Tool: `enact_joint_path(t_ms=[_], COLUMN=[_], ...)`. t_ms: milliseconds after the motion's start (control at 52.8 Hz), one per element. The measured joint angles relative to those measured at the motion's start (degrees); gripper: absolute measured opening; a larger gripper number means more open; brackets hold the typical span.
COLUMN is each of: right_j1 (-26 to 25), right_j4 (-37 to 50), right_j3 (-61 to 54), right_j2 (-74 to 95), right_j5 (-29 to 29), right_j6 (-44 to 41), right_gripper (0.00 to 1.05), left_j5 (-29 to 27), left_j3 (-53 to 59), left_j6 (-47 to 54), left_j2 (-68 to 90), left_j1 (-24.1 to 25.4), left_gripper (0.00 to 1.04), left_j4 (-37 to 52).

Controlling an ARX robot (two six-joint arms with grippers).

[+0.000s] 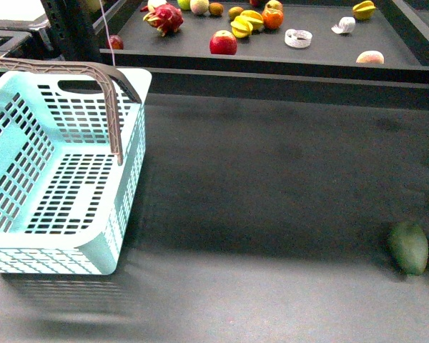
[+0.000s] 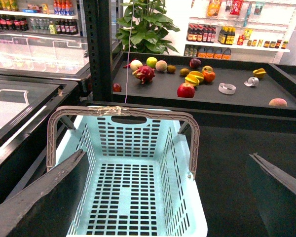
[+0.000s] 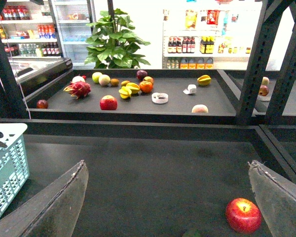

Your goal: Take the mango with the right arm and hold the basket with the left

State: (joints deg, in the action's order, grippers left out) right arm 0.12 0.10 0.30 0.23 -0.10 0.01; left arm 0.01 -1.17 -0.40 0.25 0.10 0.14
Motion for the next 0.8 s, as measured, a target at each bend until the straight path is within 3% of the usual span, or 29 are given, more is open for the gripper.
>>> enact_joint_path(t_ms=[796], right_j1=[0.0], right_j4=[0.0], right_j3=[0.0], right_j2=[0.0], right_j5=[0.0], right_j6=[0.0], right_gripper=[0.97], left_j5=[-0.5], left_j3=[0.02], left_j6=[-0.11], left_j2=[0.04], left_j1=[-0.13], left_gripper=[0.99], left_j4=[0.07])
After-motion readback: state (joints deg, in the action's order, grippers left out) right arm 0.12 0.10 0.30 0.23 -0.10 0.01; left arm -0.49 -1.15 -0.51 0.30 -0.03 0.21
